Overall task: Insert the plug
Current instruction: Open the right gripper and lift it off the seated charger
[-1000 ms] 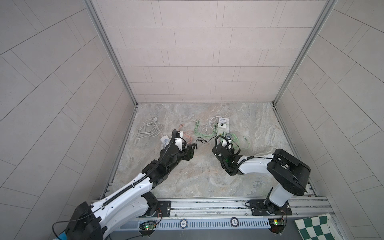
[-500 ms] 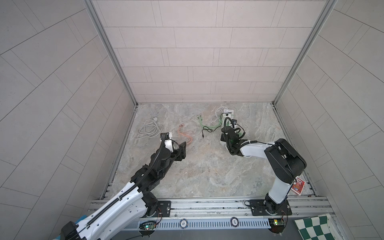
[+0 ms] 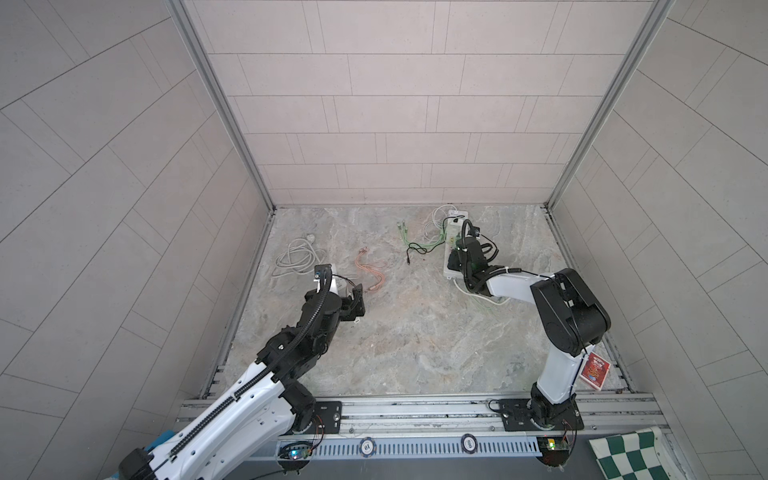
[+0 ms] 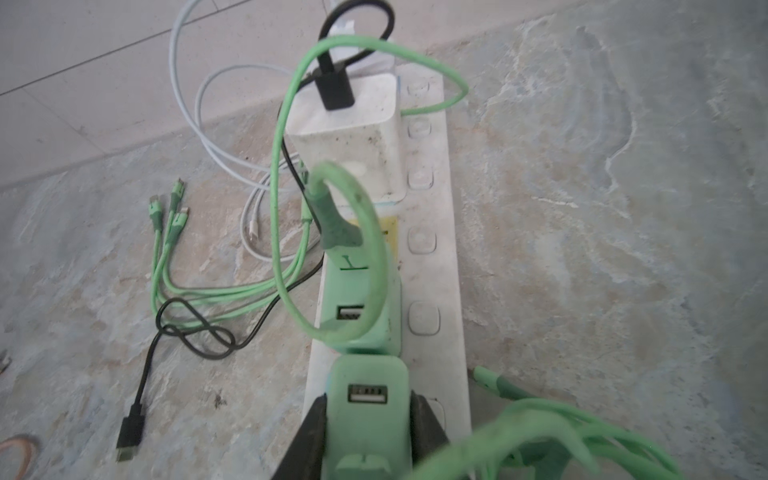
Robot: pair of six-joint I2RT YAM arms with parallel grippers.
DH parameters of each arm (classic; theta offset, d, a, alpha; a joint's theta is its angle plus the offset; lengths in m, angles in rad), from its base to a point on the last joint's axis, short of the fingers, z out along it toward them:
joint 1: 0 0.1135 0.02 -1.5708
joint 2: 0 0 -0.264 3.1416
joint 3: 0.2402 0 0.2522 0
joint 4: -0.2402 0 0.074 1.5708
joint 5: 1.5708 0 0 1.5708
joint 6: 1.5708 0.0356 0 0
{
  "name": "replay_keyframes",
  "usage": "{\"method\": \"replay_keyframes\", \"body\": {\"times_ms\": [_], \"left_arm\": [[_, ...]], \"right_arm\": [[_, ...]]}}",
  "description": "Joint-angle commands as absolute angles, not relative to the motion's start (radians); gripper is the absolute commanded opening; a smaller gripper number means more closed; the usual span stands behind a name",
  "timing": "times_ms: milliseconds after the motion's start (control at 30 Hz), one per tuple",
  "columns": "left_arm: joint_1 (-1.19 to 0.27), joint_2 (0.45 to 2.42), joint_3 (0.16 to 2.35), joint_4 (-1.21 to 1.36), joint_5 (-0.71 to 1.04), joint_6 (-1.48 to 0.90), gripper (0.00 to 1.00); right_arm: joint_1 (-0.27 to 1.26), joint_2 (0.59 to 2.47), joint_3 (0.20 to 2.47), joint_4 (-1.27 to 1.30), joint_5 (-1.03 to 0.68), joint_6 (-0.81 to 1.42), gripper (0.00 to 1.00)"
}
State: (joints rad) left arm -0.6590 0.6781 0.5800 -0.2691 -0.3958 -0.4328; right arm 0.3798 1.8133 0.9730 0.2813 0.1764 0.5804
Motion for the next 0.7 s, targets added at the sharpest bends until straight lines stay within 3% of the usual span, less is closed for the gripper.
{"method": "replay_keyframes", "body": {"times_ms": [0,133,333,367,400,667], "left_arm": [[-0.645,0.671,0.596,-0.27,-0.446,-0.396,0.98],[-0.639,0.691,0.593,-0.244,-0.449,-0.387,1.0],[-0.626,0.739,0.632,-0.254,-0.499,-0.361,1.0],[-0.622,0.745,0.638,-0.247,-0.523,-0.353,1.0],[-0.614,0.751,0.639,-0.235,-0.549,-0.333,1.0],[-0.535,0.808,0.557,0.059,-0.778,-0.129,1.0]], "right_arm": [[0.388,1.723,0.959,0.224,0.104,0.537,0.45],[0.391,1.638,0.947,0.192,0.076,0.505,0.61],[0.411,1.458,0.895,0.076,0.105,0.515,0.68],[0.414,1.424,0.883,0.058,0.106,0.513,0.77],[0.416,1.381,0.864,0.043,0.104,0.499,0.98],[0.411,0.991,0.627,0.085,0.311,0.352,0.99]]}}
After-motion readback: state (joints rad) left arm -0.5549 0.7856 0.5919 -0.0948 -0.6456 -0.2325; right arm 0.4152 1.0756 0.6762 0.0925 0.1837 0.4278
